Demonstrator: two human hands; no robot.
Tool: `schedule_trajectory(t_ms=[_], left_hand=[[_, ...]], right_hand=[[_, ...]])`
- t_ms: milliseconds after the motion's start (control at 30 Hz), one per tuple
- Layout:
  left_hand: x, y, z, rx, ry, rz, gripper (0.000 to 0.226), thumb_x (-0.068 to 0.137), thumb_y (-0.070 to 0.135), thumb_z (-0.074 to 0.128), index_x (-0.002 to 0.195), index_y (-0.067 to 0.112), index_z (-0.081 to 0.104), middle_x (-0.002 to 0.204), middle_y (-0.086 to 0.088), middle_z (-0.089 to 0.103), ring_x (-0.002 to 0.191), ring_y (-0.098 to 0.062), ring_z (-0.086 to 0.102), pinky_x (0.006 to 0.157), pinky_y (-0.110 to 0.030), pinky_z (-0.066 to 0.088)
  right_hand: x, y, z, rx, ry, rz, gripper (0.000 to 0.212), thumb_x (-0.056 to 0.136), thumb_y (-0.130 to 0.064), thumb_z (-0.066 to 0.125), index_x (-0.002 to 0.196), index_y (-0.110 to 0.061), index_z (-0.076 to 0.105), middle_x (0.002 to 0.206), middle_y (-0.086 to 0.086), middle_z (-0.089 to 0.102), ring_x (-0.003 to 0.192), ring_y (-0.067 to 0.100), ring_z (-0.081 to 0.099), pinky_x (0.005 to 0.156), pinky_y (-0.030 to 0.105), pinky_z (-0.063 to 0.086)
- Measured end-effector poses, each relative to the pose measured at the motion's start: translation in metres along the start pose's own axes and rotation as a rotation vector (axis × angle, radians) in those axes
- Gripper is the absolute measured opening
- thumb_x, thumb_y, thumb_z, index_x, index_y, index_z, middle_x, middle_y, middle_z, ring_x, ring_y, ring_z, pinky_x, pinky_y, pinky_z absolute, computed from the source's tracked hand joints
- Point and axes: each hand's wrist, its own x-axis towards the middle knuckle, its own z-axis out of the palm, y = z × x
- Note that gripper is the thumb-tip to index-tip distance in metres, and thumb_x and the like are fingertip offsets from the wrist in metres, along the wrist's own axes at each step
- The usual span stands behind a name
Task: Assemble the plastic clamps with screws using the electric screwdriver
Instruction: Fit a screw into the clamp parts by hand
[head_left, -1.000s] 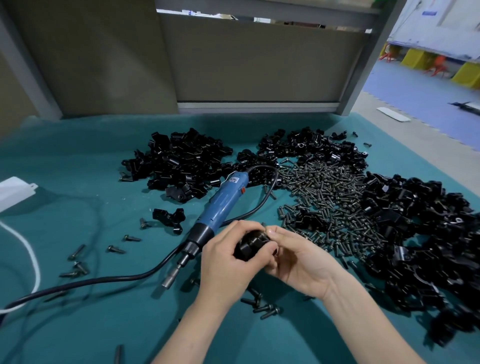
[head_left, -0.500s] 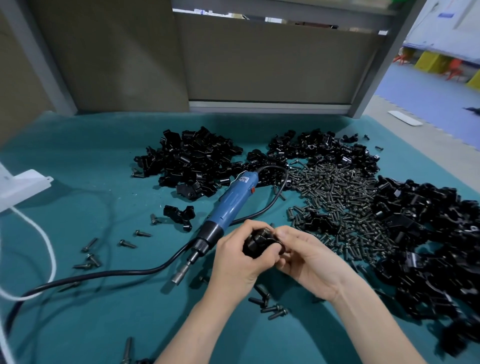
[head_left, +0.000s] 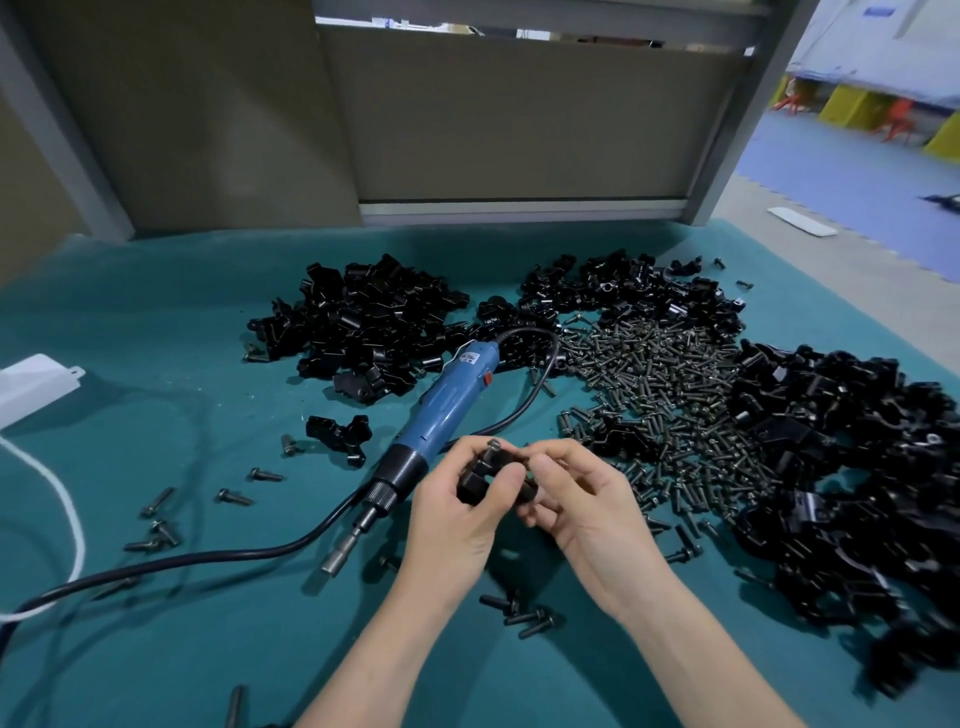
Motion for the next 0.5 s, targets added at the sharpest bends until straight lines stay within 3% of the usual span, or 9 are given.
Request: schedule_trajectory(t_ms=[100,200,333,433,500], left_hand=[[0.0007,0.0000,-0.0034,0.039,0.034,0.006,0.023,0.074,0.048,0.065,0.079,0.026,0.064,0.070,0.002,0.061,0.064,-0.013,0.058,0.053,-0.021,0.047],[-0.0004,0.0015,-0.0030,0.008,0.023,0.009,0.026,0.078,0.047,0.062,0.083,0.022,0.062,0.071,0.003,0.063,0.062,-0.011,0.061,0.053,-0.023,0.050],[0.0007,0.0036,0.0005,-0.094,0.000,0.003,0.020,0.086,0.030,0.064,0.087,0.011,0.057,0.064,-0.002,0.062,0.052,-0.018,0.060,0.053,-0.024,0.050],[0.0019,0.0047,0.0035,-0.103,-0.015,0.002,0.023,0.085,0.018,0.069,0.089,0.005,0.051,0.057,-0.003,0.060,0.045,-0.013,0.056,0.047,-0.015,0.044],[0.0019,0.0042,0.0040,-0.116,-0.004,-0.015,0.026,0.081,0.020,0.071,0.086,0.004,0.051,0.060,-0.001,0.060,0.049,-0.012,0.058,0.050,-0.017,0.047]], right_hand=[[-0.0018,-0.0026,-0.0033,-0.101,-0.045,-0.021,0.018,0.078,-0.017,0.076,0.096,-0.018,0.076,0.096,0.006,0.073,0.077,0.017,0.067,0.072,0.024,0.053],[-0.0039,-0.0021,-0.0033,-0.310,0.006,-0.090,0.017,0.081,-0.016,0.075,0.096,-0.025,0.076,0.082,-0.001,0.073,0.066,0.010,0.063,0.067,0.021,0.052],[-0.0047,-0.0030,-0.0009,-0.352,0.000,-0.122,0.022,0.077,-0.024,0.072,0.098,-0.018,0.071,0.066,-0.005,0.067,0.058,0.009,0.059,0.063,0.021,0.050],[-0.0045,-0.0049,-0.0035,-0.356,-0.031,-0.122,0.018,0.082,-0.014,0.071,0.099,-0.011,0.068,0.069,-0.005,0.068,0.059,0.009,0.060,0.064,0.020,0.050],[-0.0036,-0.0083,-0.0052,-0.326,-0.041,-0.091,0.023,0.079,-0.016,0.073,0.101,-0.012,0.068,0.083,-0.002,0.071,0.063,0.011,0.062,0.065,0.022,0.052]])
